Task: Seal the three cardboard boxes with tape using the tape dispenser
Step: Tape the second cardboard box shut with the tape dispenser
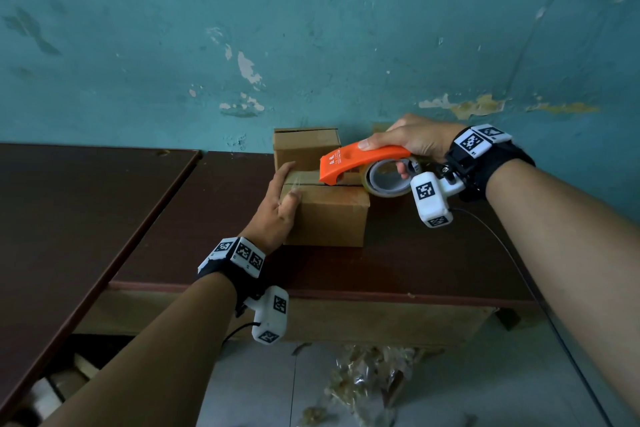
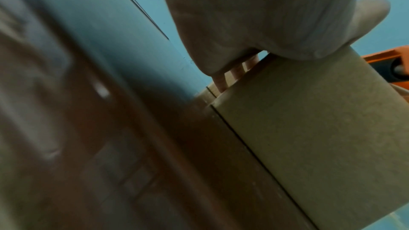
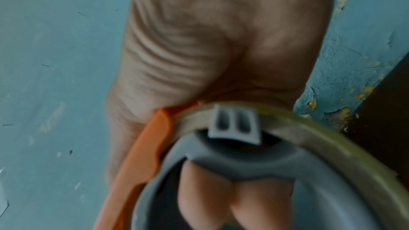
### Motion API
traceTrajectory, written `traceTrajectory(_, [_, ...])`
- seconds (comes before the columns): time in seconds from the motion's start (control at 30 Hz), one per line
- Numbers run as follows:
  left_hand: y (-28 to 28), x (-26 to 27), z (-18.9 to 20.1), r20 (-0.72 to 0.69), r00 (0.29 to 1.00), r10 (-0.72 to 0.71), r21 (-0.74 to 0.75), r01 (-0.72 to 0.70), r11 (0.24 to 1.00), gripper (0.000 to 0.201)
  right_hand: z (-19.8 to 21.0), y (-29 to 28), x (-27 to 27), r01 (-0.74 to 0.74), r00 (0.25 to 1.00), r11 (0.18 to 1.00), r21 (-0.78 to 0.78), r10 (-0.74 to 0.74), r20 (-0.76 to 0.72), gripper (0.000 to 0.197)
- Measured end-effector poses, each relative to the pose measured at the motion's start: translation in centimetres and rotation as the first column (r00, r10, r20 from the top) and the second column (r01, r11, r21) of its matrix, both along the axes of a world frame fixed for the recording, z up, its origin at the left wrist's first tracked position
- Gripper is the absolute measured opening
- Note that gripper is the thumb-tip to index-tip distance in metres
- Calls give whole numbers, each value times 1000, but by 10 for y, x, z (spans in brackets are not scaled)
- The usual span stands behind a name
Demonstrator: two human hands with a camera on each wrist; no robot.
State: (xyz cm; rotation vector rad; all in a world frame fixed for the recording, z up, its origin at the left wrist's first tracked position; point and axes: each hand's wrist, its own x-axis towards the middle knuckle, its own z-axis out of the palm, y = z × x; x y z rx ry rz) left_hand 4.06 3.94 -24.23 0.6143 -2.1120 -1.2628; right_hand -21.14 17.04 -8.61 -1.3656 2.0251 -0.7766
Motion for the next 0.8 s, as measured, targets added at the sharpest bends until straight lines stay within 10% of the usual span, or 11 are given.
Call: traceTrajectory(0.8, [0,-2,-3,-20,1000,9,-17,-10,1000,68,0,36,-33,98,995,995,-16,-98,6,61])
